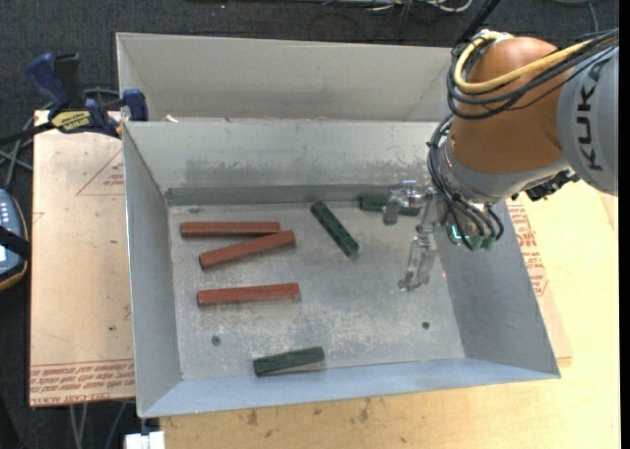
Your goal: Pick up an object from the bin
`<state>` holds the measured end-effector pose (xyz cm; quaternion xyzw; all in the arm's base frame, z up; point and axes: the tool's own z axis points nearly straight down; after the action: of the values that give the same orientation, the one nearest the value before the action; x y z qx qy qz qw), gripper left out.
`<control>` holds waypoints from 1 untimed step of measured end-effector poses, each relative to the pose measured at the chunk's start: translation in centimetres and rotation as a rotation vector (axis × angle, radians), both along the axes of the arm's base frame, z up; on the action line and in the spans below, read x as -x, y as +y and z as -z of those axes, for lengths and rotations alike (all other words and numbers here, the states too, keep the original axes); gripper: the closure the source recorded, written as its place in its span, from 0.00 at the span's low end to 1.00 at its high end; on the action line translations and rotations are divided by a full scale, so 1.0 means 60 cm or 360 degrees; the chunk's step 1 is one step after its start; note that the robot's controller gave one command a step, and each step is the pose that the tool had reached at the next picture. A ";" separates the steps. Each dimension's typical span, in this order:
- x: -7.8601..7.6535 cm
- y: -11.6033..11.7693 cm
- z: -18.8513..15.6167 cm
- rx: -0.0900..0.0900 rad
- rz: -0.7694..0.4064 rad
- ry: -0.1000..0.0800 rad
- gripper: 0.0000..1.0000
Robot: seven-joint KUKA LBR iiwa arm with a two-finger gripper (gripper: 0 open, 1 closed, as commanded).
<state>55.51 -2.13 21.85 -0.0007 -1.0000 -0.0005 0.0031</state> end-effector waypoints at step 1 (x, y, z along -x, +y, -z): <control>-0.003 0.000 -0.007 0.0000 -0.0001 -0.0012 0.00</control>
Offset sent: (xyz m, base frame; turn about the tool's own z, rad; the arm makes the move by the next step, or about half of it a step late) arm 0.0995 0.0443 -0.1485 -0.1064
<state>55.67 -2.12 22.26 -0.0005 -1.0000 -0.0004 -0.0008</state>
